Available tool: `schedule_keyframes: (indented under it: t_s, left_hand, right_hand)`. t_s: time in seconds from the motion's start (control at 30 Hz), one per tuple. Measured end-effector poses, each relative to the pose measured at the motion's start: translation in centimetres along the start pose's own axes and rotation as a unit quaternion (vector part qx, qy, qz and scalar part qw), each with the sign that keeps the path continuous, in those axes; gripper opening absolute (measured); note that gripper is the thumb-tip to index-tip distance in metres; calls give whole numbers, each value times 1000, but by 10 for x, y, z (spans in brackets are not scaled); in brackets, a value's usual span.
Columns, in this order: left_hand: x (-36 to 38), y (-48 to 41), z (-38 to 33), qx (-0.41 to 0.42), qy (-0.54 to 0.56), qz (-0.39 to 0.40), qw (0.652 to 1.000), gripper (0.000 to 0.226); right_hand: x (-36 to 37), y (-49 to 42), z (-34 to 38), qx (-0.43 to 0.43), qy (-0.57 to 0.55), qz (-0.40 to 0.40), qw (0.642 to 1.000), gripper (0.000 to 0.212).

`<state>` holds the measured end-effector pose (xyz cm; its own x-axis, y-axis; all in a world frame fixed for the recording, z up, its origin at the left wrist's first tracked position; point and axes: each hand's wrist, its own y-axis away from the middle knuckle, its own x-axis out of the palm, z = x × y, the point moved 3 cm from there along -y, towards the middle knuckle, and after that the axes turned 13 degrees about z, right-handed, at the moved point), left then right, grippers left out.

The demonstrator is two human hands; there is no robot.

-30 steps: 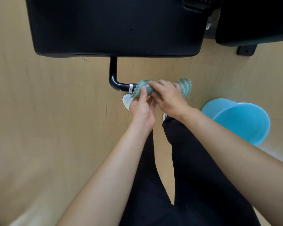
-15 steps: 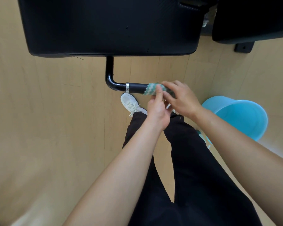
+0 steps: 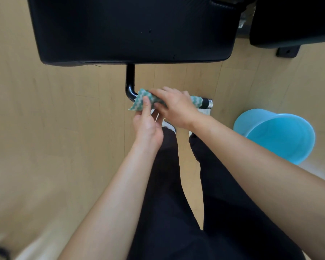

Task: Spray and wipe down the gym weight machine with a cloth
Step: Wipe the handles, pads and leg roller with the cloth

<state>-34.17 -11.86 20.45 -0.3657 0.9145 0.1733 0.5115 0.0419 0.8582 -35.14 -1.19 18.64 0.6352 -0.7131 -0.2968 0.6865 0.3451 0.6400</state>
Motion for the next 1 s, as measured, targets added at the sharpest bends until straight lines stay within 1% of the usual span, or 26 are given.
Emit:
schedule_keyframes:
  t_s: [0.1,0.27,0.33,0.4,0.47,0.53,0.6,0.63,0.67,0.7,0.77,0.8,0.83,0.87,0.9,0.93,1.0]
  left_hand:
    - [7,2,11,-15,5,2,1000,27]
    - [34,6,54,-101,-9,61,993,41]
    - [43,6,69,-130,-3,82,988,39]
    - [47,7,79,-159,-16,95,983,29]
    - [46,11,80,-175,-64,79,979,25]
    - [39,18,72,-167,-146,55,974,22]
    - [33,27,57,-125,-235,52,963,12]
    - [31,31,46,-76,-288,53,953,8]
    - [29,34,32,-5,-351,52,935,5]
    - [27,35,18,80,-422,50,902,4]
    - [25,34,-7,233,-547,32,803,10]
    - [22,30,-17,282,-593,10,754,14]
    - [18,26,-26,310,-628,-15,714,19]
    - [13,20,-33,322,-655,-36,683,21]
    - [9,15,-37,325,-674,-47,662,22]
    - [5,12,-40,327,-685,-49,649,21]
    - [-1,8,-40,338,-698,-34,630,16]
  right_hand:
    - [-2,7,-7,2,-10,-5,1000,43]
    - [-12,36,-59,72,-16,-6,997,43]
    - [-14,49,-79,91,-55,-7,994,44]
    - [-16,60,-91,99,-105,-16,989,42]
    - [-19,67,-96,95,-143,-38,984,39]
    - [-24,75,-100,106,-161,-78,978,36]
    - [-31,84,-104,141,-175,-138,965,30]
    - [-35,89,-106,152,-184,-172,956,29]
    - [-40,93,-107,154,-204,-209,944,28]
    - [-44,96,-107,144,-229,-245,931,26]
    - [-49,94,-105,116,-272,-290,910,21]
    - [-49,89,-101,109,-276,-284,912,21]
    - [-46,80,-95,105,-268,-256,923,22]
    - [-41,69,-87,103,-248,-208,941,24]
    - [-35,57,-76,100,-214,-150,960,24]
    - [-27,46,-64,93,-173,-100,975,25]
    - [-17,25,-36,64,-113,-51,990,29]
